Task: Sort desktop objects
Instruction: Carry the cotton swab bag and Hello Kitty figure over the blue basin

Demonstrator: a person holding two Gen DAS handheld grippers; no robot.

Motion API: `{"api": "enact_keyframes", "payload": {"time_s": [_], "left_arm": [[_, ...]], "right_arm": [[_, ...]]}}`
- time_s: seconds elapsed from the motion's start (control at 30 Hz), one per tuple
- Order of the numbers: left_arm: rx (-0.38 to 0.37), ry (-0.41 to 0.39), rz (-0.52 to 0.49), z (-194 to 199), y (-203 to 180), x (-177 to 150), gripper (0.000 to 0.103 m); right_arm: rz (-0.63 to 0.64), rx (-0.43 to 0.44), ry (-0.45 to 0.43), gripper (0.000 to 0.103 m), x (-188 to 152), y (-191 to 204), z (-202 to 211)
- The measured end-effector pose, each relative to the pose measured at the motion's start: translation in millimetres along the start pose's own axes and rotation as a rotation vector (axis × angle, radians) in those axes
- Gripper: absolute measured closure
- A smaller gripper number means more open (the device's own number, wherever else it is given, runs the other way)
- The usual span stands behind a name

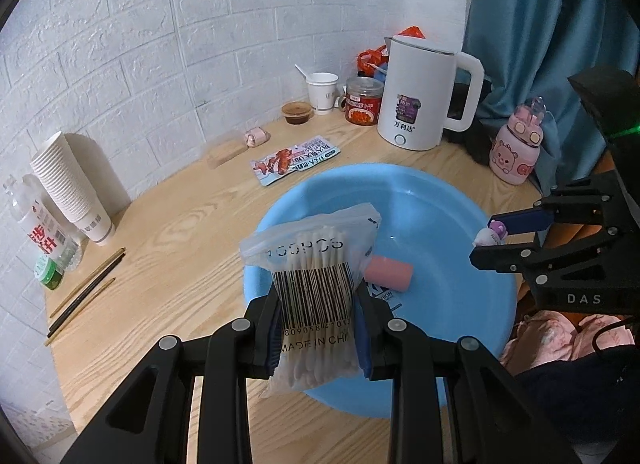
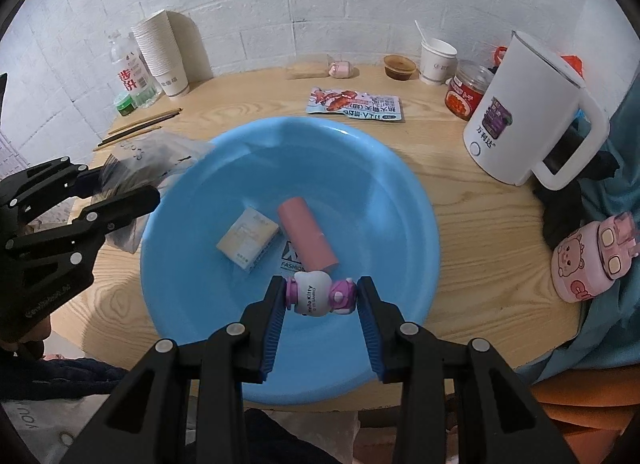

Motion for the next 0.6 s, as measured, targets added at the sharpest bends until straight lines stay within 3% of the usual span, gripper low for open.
{"api": "enact_keyframes", "payload": {"time_s": [0.2,0.4,0.6], "left_arm": [[-0.034,0.010,-0.022,-1.9,-5.4,-3.5,0.075],[-0.147,0.021,-0.129,-1.4,-12.9,-16.9,0.075],[-0.195,0.043,-0.109,-14.3,-6.0,-21.7,0.075]], "right_arm": [[-0.001,-0.005,0.007,0.066,-2.8,-1.7,-0.6],[0.006,-0.001,0.016,0.066,-5.5,1.7,-1.7],[0.002,0.003,0.032,0.066,-11.0,2.1,-6.1]]}}
Point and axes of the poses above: each gripper's, at about its wrist camera, not at the fingertips, and z roughly against the way its jaws point, y to its left, x to its top, the point moved 3 cm from there along -z, roughly the way its jaws point, and after that the axes turned 7 degrees about -x, right-handed, at the moved point
